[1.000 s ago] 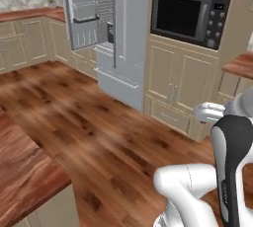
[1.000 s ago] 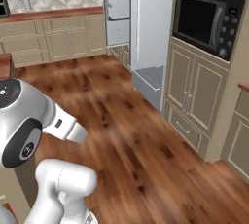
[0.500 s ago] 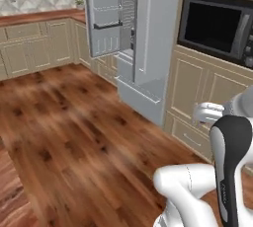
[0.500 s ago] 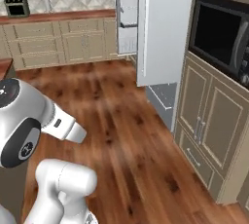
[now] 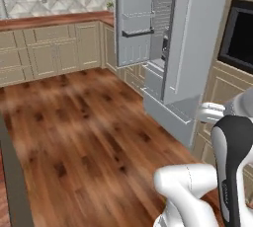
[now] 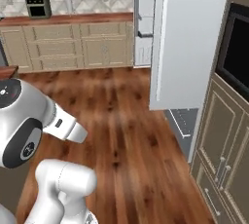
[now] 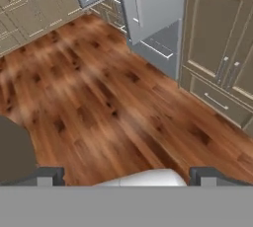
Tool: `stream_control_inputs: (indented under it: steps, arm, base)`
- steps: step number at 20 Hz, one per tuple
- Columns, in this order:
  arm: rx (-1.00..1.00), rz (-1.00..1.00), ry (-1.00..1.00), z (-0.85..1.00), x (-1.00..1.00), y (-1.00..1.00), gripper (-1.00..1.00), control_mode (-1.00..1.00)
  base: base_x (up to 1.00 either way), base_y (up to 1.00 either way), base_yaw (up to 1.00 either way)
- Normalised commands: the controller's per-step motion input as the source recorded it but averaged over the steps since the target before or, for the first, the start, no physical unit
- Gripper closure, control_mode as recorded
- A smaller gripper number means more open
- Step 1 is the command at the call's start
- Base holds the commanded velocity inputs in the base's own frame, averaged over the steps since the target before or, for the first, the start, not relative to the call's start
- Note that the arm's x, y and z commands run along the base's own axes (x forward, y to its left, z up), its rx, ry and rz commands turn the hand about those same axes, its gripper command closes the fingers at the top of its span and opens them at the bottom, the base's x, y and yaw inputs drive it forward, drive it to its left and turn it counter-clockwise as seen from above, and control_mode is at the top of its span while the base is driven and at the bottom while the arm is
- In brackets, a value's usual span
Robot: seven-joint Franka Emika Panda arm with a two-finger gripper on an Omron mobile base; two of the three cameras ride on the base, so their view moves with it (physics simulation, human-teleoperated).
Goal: Gather the lemon wedge and cucumber from the fridge and place them on a tray on the dining counter. Then gather the fish and steak from the fridge and place them on the other tray.
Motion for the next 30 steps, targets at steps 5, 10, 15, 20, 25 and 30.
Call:
stream_control_inputs:
  steps: [5,10,15,20,25,30]
  arm:
    - [0.00,0.00,0.00,0.00,0.00,0.00,-1.00,1.00]
    - [0.00,0.00,0.00,0.00,0.00,0.00,-1.00,1.00]
    - [0.00,0.00,0.00,0.00,0.00,0.00,-1.00,1.00]
    - [0.00,0.00,0.00,0.00,0.00,0.00,-1.00,1.00]
    - [0.00,0.00,0.00,0.00,0.00,0.00,-1.00,1.00]
    - [0.00,0.00,0.00,0.00,0.00,0.00,-1.00,1.00]
  base:
    - [1.00,0.00,0.16]
    - [1.00,0.10,0.00]
    - [1.00,0.30,-0.07]
    - [0.90,0.25,-0.20]
    - [0.80,0.08,-0.28]
    - [0.66,0.00,-0.34]
